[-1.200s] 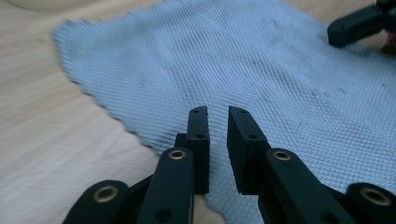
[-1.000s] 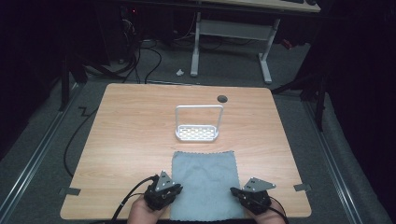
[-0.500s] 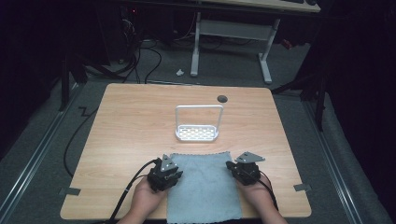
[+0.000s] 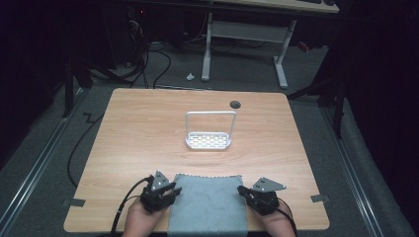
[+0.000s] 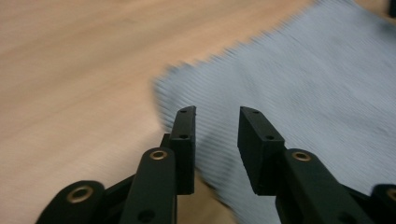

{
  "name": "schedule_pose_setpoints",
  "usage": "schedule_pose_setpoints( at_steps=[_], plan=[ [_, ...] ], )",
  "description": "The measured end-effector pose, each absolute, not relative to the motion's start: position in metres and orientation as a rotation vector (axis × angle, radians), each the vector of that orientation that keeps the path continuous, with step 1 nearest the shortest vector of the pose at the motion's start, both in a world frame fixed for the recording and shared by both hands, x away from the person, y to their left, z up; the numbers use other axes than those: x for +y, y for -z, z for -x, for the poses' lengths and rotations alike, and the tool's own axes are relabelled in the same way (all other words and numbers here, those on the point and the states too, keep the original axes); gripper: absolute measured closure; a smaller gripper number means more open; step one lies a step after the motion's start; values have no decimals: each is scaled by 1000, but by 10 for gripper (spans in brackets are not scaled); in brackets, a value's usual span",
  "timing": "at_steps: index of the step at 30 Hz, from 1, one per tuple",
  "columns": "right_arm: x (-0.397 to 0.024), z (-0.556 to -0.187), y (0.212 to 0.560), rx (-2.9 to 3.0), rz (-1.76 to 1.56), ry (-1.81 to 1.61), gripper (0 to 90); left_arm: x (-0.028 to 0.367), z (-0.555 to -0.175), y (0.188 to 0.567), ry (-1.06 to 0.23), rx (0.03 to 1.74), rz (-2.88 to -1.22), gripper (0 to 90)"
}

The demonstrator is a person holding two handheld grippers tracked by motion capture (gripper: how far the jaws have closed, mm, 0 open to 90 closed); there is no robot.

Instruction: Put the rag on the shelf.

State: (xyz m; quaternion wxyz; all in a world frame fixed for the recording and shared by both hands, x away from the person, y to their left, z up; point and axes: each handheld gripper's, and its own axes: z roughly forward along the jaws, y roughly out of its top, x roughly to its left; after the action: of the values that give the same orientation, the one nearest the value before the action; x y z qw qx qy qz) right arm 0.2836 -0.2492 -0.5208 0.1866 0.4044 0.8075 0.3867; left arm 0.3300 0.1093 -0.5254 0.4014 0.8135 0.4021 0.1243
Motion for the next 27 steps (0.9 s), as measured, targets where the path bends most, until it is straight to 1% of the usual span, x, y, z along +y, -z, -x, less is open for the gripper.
schedule_pose_setpoints(
  at_steps=[2,3,5,6,8,9,10,11,12,14,15,16,19,21,26,27],
  plan=[
    [-255,-286,524,2250,-1178,-1092,828,106,-341,530,-321,1034,-2071,646],
    [-256,-286,525,2248,-1192,-1078,816,104,-343,531,-351,1017,-2079,634],
    [-259,-287,527,2245,-1197,-1069,805,99,-344,531,-368,1010,-2082,630],
    [-260,-286,527,2233,-1210,-1076,782,97,-344,532,-370,1008,-2081,689],
    [-259,-287,527,2227,-1204,-1074,754,95,-341,533,-386,987,-2086,723],
    [-259,-287,527,2227,-1204,-1074,754,95,-341,533,-386,987,-2086,757],
    [-256,-288,528,2227,-1200,-1071,713,94,-341,533,-382,978,-2087,786],
    [-256,-288,528,2227,-1200,-1071,713,94,-341,533,-382,978,-2087,816],
    [-254,-290,528,2225,-1211,-1074,689,95,-341,533,-370,973,-2083,816],
    [-250,-295,526,2205,-1231,-1074,646,96,-343,534,-351,970,-2080,856],
    [-247,-307,521,2180,-1248,-1066,620,98,-344,534,-320,974,-2071,870],
    [-247,-307,521,2180,-1248,-1066,620,98,-344,534,-320,974,-2071,872],
    [-244,-324,516,2184,-1300,-1062,582,101,-346,535,-282,988,-2052,873],
    [-240,-330,521,2198,-1341,-1063,565,100,-345,535,-292,983,-2054,873],
    [-240,-326,528,2209,-1339,-1012,565,100,-345,535,-287,988,-2052,874],
    [-242,-324,530,2206,-1331,-1022,591,100,-345,535,-289,987,-2052,874]
  ],
)
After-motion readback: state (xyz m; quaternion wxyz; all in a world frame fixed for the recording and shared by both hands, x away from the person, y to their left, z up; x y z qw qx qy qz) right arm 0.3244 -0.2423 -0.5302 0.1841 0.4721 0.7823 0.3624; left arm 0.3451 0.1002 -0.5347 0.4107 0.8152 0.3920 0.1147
